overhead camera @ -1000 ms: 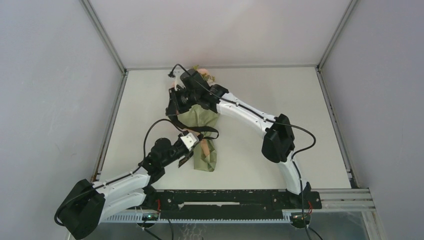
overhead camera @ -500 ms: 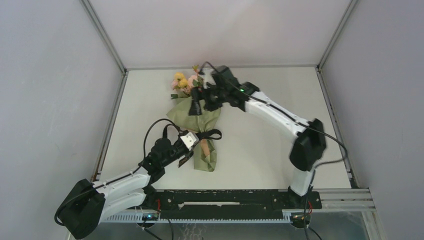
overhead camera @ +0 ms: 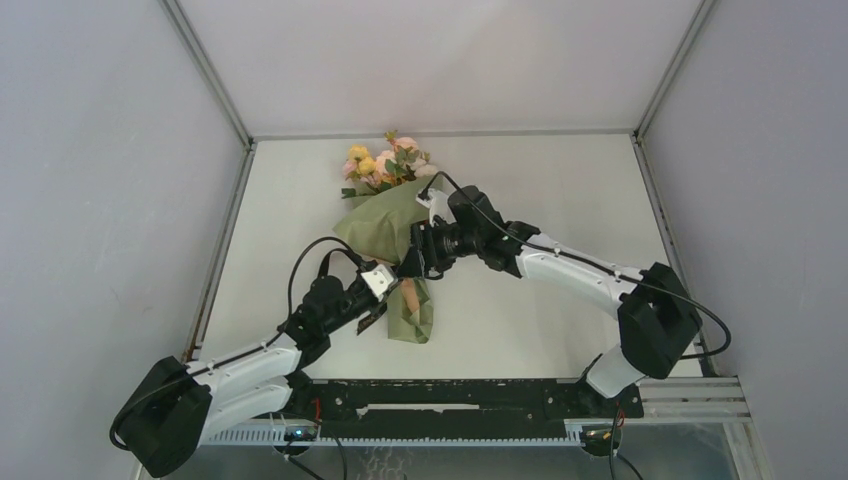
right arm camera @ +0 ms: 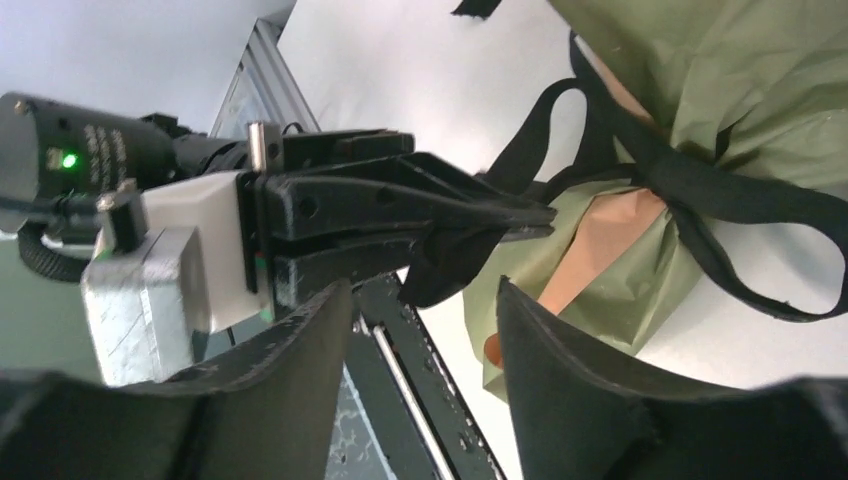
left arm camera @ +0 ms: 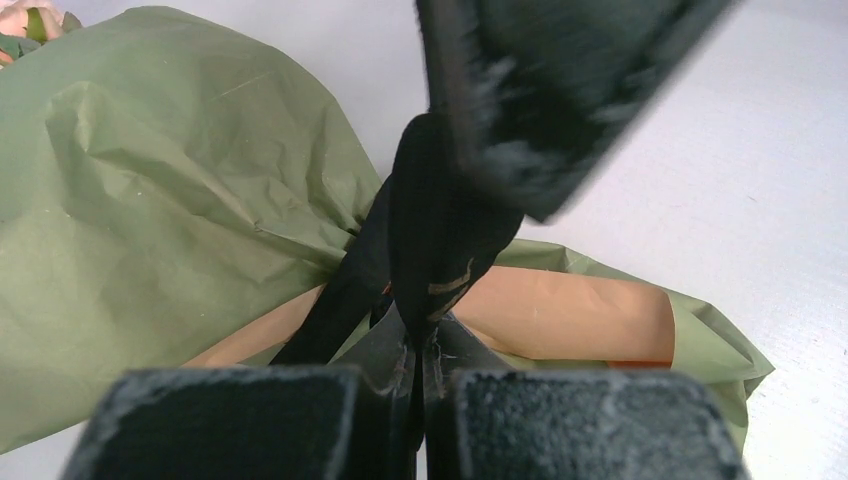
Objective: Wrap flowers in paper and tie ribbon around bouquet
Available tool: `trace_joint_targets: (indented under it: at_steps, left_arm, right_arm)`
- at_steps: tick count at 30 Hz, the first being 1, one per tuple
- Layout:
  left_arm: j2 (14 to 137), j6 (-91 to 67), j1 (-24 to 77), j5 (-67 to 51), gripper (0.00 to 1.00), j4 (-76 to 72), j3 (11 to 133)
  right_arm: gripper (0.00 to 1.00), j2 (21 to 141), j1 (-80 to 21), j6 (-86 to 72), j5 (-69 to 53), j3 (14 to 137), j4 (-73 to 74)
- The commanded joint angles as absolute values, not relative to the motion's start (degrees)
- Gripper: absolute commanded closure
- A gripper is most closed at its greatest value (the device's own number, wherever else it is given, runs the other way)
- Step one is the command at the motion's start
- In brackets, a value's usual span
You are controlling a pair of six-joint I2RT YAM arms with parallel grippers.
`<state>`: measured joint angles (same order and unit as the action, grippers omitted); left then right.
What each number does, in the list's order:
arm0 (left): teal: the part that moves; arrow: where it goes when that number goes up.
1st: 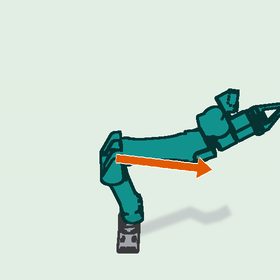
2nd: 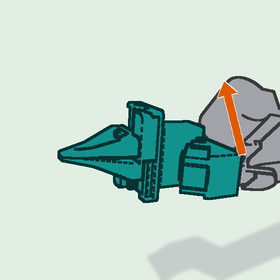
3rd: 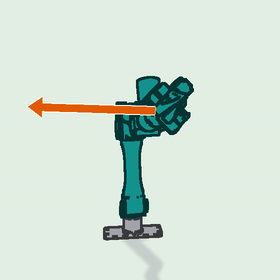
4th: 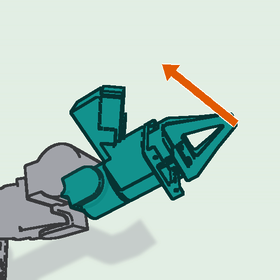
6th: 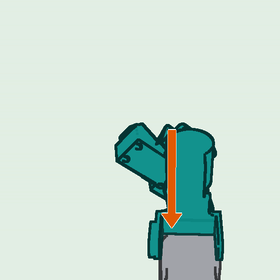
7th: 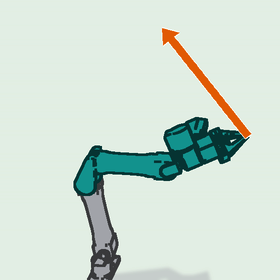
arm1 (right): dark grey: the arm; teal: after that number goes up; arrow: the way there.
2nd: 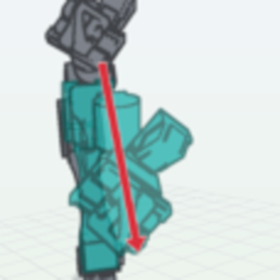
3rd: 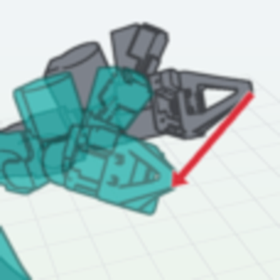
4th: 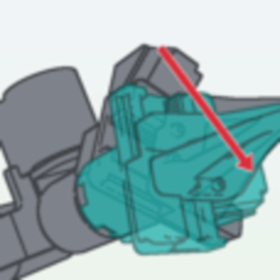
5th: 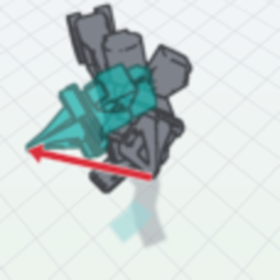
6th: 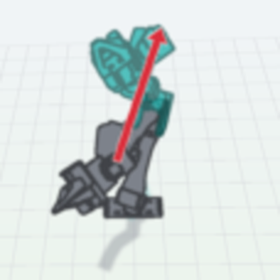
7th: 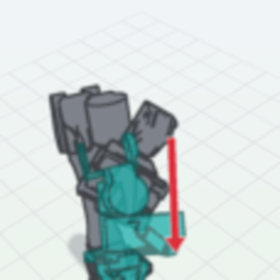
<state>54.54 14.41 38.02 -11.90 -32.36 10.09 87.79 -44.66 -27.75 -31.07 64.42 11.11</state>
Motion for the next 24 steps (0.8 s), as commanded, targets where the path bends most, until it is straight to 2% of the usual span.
trace_joint_targets:
  at_steps: [1, 8, 9, 12, 13, 14, 18, 19, 21, 24]
  left_arm:
    - [54.4, 13.8, 38.4, -11.9, 1.00, -33.8, 10.8]
    - [54.6, 14.1, 38.3, -12.4, 1.00, -33.5, 11.0]
    - [54.7, 14.2, 38.3, -12.7, 1.00, -33.3, 11.1]
    - [54.8, 14.2, 38.4, -12.8, 1.00, -32.5, 11.7]
    - [54.8, 14.2, 38.3, -13.2, 1.00, -32.0, 12.1]
    - [54.7, 14.3, 38.3, -13.5, 0.94, -30.8, 12.9]
    - [52.7, 16.4, 38.1, -15.5, 0.35, -18.9, 19.7]
    - [52.0, 18.3, 37.8, -17.1, 0.26, -13.3, 22.7]
    - [51.9, 25.0, 37.2, -18.3, 0.17, -1.0, 29.1]
    - [54.3, 39.0, 34.8, -15.9, 0.11, 19.5, 37.9]
  right_arm:
    - [0.43, 90.7, -43.7, -29.7, -31.4, 65.2, 4.8]
    - [0.59, 93.5, -43.7, -30.8, -33.9, 65.2, 0.7]
    - [0.66, 93.6, -43.8, -30.7, -34.5, 65.1, 0.6]
    - [1.00, 93.7, -44.0, -30.1, -36.1, 65.1, 0.6]
    - [1.00, 93.6, -44.0, -29.7, -36.2, 65.1, 0.8]
    - [1.00, 93.6, -44.0, -29.0, -36.2, 65.1, 1.4]
    - [1.00, 93.2, -43.3, -27.2, -34.2, 65.2, 3.5]
    - [1.00, 93.3, -43.2, -26.9, -33.8, 65.2, 3.8]
    - [1.00, 93.5, -42.9, -26.5, -33.4, 65.2, 4.0]
    - [1.00, 93.6, -42.8, -25.8, -32.7, 65.1, 4.2]
